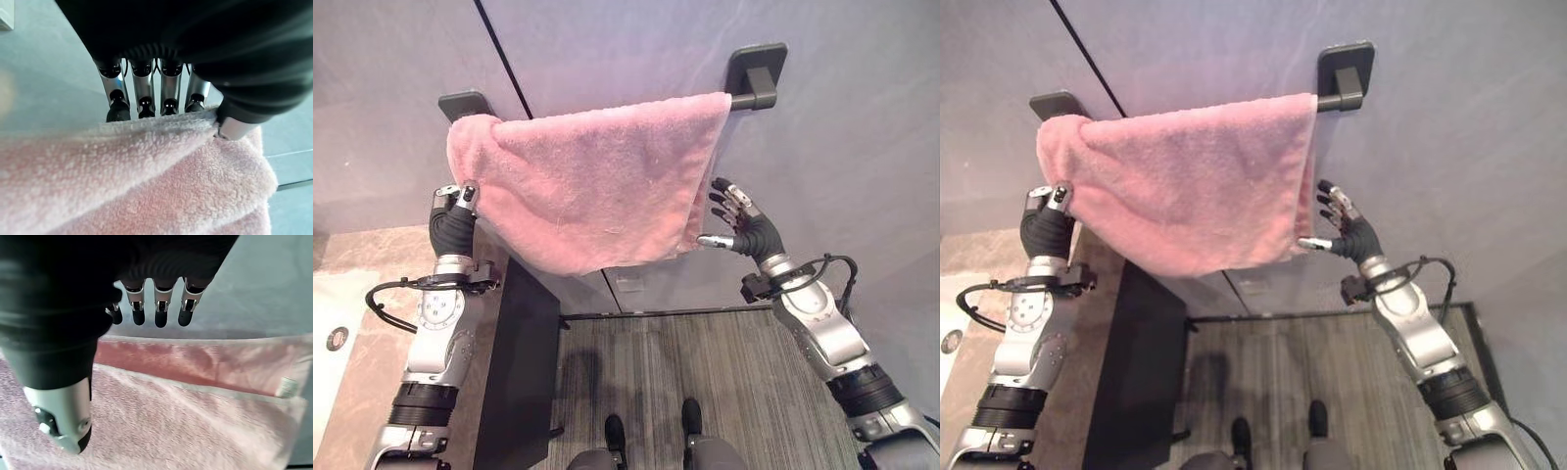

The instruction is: Put brush and paste in cup on sink, flatten towel.

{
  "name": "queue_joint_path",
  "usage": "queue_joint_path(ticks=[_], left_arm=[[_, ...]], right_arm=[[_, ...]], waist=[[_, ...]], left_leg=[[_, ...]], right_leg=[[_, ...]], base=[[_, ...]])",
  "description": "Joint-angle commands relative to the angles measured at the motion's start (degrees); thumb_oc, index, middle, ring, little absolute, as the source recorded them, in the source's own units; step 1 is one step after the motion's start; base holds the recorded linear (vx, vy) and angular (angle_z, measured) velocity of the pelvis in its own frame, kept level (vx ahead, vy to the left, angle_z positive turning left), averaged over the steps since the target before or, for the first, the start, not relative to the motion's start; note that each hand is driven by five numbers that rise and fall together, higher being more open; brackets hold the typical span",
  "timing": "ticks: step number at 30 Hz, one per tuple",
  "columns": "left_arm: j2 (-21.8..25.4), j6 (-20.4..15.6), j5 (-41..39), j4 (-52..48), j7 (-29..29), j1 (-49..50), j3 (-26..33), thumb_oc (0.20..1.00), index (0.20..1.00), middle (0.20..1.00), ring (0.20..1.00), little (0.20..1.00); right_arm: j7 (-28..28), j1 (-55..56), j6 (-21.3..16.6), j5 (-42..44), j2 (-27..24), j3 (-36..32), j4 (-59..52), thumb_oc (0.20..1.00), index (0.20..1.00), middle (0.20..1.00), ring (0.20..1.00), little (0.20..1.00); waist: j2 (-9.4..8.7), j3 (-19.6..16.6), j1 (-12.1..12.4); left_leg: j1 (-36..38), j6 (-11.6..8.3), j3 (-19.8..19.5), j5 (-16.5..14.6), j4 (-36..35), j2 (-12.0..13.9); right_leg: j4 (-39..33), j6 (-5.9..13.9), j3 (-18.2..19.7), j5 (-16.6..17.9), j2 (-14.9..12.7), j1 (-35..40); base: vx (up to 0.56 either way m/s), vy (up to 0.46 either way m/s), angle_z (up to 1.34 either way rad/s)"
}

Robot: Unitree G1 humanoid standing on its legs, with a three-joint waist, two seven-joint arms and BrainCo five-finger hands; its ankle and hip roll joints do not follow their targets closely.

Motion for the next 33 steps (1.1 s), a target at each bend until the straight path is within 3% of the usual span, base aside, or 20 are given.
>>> queue_joint_path(ticks=[1,9,33], left_arm=[[3.33,-2.25,-1.12,-1.08,-0.53,-2.33,-0.14,0.200,0.200,0.200,0.200,0.200],[3.76,-1.63,-1.78,-2.16,-1.53,-2.66,-1.45,0.200,0.200,0.200,0.200,0.200],[3.78,-1.85,-3.27,-3.32,-2.44,-3.35,-3.17,0.200,0.200,0.200,0.200,0.200]], right_arm=[[-1.87,-3.39,-1.19,-1.23,0.51,1.35,-1.75,1.000,1.000,1.000,1.000,1.000],[-2.00,-4.21,1.10,-3.28,0.06,2.49,1.97,1.000,1.000,1.000,1.000,1.000],[-1.92,-10.53,1.85,-2.52,0.64,6.52,6.09,1.000,1.000,1.000,1.000,1.000]], waist=[[-5.41,-2.65,0.77],[-5.38,-2.43,1.42],[-4.54,-1.39,2.82]], left_leg=[[3.31,0.11,1.06,-4.88,3.76,-4.11],[2.24,0.09,0.42,-4.59,3.81,-4.26],[0.52,0.07,-0.47,-4.05,3.54,-4.55]], right_leg=[[-5.34,4.89,4.45,3.55,-4.77,0.94],[-5.32,4.83,4.19,3.60,-4.98,0.26],[-5.31,4.69,3.64,3.76,-5.44,-1.38]], base=[[0.00,0.000,0.00],[0.00,-0.001,0.02],[0.00,0.000,0.02]])
